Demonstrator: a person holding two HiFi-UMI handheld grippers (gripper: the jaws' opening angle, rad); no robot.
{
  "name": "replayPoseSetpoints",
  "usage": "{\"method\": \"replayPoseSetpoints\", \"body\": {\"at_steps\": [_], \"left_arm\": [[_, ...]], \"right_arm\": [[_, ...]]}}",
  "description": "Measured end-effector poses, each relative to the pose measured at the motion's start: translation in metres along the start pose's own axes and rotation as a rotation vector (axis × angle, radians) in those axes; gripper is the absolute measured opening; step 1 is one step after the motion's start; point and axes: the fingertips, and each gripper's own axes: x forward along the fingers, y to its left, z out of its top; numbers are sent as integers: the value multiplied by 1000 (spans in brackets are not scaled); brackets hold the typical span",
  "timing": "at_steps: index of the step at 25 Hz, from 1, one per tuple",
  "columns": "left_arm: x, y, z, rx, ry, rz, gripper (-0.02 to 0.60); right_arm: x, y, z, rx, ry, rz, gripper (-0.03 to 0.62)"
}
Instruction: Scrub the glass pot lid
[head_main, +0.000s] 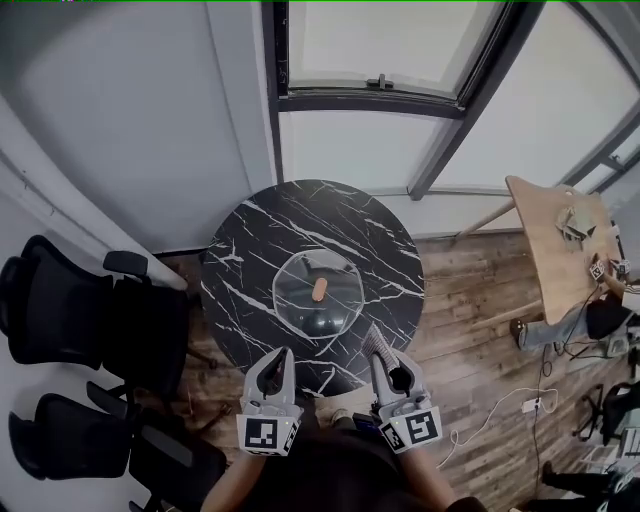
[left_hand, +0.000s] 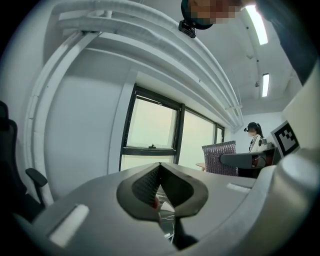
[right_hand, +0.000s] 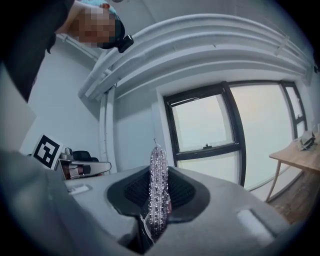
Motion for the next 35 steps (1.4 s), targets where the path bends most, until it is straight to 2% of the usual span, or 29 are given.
{"method": "replayPoseSetpoints", "body": {"at_steps": [4, 9, 13, 16, 21, 28, 35], "left_arm": [[22, 18, 3, 18, 2, -24, 3], [43, 32, -8, 2, 42, -17, 3], [66, 35, -24, 21, 73, -2, 3], [85, 34, -36, 30, 136, 14, 3], [126, 33, -96, 54, 262, 16, 3], [174, 43, -177, 29, 428, 44, 3], [199, 48, -238, -1, 567, 54, 3]], "right_arm": [[23, -4, -2, -26, 23, -16, 78], [45, -15, -3, -31, 55, -21, 78], [68, -33, -11, -27, 72, 2, 78], [85, -46, -27, -32, 120, 42, 78], [113, -69, -61, -53, 203, 108, 78], [138, -95, -109, -63, 290, 151, 78], [152, -105, -176, -148, 494, 232, 80]]}}
